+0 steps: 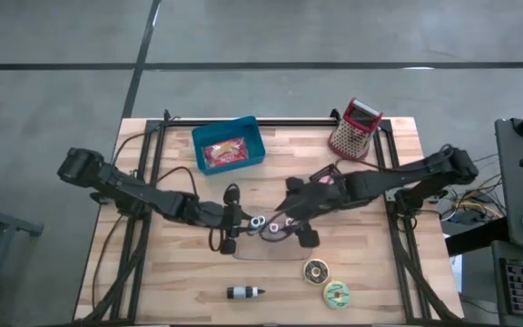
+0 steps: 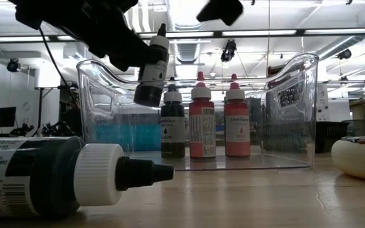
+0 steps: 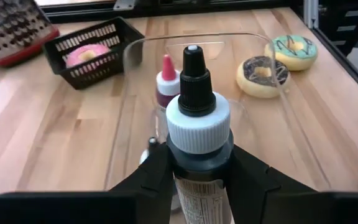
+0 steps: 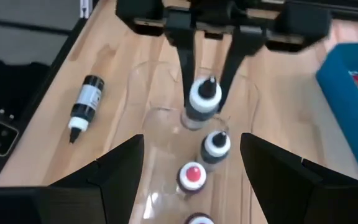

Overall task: Pick & Place Food Item
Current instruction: Put the top black food coloring bottle into the transparent bin

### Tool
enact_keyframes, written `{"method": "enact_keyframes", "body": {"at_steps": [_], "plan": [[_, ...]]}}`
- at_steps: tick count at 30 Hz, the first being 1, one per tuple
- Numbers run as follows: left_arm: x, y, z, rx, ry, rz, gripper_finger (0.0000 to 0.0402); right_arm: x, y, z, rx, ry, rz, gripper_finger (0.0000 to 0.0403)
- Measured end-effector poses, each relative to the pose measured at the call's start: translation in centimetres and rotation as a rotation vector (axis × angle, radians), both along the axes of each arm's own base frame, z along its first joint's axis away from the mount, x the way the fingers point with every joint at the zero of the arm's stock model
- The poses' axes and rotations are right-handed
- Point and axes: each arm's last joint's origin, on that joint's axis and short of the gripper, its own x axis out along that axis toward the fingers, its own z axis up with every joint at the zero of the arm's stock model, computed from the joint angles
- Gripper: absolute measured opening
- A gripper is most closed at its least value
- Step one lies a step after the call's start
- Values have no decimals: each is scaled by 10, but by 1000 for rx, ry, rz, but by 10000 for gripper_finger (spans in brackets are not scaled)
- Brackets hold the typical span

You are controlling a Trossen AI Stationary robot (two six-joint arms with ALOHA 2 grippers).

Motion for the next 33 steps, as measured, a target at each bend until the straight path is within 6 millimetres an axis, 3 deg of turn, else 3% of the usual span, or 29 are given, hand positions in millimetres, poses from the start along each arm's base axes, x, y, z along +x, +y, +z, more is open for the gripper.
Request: {"method": "enact_keyframes", "body": {"at_steps": [6, 11, 33], "plan": [[2, -6, -5, 0, -1, -19, 110, 26, 6, 9, 22, 36, 82, 260], [3, -10, -10, 5, 1, -28, 110, 47, 9, -4, 24, 98, 105, 254], [1, -10, -12, 7, -7, -30, 103, 72, -3, -23, 16, 126, 76, 244]]}}
